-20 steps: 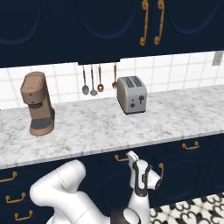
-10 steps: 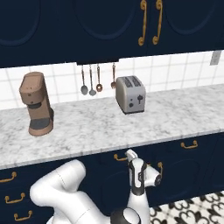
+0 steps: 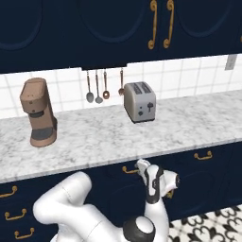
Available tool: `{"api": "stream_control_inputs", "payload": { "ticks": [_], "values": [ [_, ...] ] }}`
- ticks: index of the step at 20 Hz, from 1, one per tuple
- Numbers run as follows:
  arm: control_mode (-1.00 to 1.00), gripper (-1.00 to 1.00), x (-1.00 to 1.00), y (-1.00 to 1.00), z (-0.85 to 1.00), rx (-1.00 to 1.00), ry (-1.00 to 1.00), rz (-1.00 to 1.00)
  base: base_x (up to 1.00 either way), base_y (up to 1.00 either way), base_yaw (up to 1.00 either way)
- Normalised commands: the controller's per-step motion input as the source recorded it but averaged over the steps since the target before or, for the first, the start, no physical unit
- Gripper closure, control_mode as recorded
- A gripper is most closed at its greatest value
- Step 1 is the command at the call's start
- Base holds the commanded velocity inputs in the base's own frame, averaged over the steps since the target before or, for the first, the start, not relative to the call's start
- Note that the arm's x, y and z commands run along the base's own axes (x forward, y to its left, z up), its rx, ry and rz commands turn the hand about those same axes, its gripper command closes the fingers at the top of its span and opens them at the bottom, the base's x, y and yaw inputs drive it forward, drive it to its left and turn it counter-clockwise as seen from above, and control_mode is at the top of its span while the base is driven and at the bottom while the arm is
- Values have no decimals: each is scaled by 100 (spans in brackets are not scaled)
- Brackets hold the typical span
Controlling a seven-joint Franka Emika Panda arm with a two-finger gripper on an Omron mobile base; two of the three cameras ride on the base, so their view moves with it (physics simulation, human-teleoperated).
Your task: Take a straw from the drawer in front and place it inside the glass cup on the dining counter.
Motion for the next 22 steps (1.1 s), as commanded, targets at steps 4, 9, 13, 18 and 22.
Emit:
{"api": "stream_control_inputs", "payload": {
  "ticks": [4, 9, 13, 18, 22],
  "values": [
    [-100, 100, 28, 54, -72, -10, 8, -10, 0, 0, 0],
    [-100, 100, 6, 56, -67, -10, 1, -13, 0, 0, 0],
    [-100, 100, -48, 68, -97, -28, -7, -26, 0, 0, 0],
    [-100, 100, -52, 65, -100, -33, -8, -30, 0, 0, 0],
    [-100, 100, -28, 34, -92, -21, 4, -31, 0, 0, 0]
  ]
}}
